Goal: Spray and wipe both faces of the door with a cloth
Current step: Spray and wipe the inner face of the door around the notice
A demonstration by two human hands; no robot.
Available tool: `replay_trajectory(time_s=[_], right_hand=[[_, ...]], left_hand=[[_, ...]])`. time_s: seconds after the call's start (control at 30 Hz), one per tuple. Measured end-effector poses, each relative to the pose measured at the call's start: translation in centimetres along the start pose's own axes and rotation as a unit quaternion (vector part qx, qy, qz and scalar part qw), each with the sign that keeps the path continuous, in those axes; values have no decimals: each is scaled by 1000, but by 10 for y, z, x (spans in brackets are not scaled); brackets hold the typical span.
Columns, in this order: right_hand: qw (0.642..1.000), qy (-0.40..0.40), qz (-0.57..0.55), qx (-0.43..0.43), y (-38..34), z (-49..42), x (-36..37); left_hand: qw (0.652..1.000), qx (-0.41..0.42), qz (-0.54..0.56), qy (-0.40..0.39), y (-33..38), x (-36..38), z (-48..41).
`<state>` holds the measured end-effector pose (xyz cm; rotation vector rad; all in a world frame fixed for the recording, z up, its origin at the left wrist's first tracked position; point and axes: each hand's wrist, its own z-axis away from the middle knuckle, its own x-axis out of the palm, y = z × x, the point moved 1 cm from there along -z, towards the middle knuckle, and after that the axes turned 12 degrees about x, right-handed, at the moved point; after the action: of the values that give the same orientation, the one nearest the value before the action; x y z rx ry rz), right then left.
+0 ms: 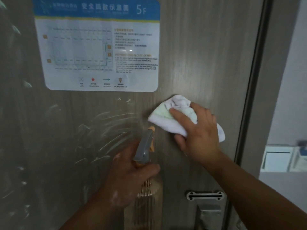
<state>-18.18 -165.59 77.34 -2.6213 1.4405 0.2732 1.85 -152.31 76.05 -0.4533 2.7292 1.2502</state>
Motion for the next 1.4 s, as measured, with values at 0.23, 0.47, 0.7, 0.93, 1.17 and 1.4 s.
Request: replay_trajectory(time_s=[0.23, 0.47, 0.7, 0.93, 1.17, 1.4], right_hand=[[998, -58, -22, 25, 4, 7, -1], [984, -91, -135, 75, -5, 10, -17], [884, -210, -361, 210, -7, 35, -41], [785, -199, -476, 342, -12, 30, -62], [719, -344, -534, 281, -11, 43, -71], [746, -236, -551, 289, -33, 59, -66]], left_hand=[[995, -32, 81, -45, 12, 24, -10], [993, -6, 104, -64, 20, 32, -14], [988, -20, 117, -95, 14, 30, -10], [982, -12, 143, -120, 13, 30, 0], [975, -11, 166, -149, 8, 26, -3], [955, -10, 210, -210, 5, 26, 3]])
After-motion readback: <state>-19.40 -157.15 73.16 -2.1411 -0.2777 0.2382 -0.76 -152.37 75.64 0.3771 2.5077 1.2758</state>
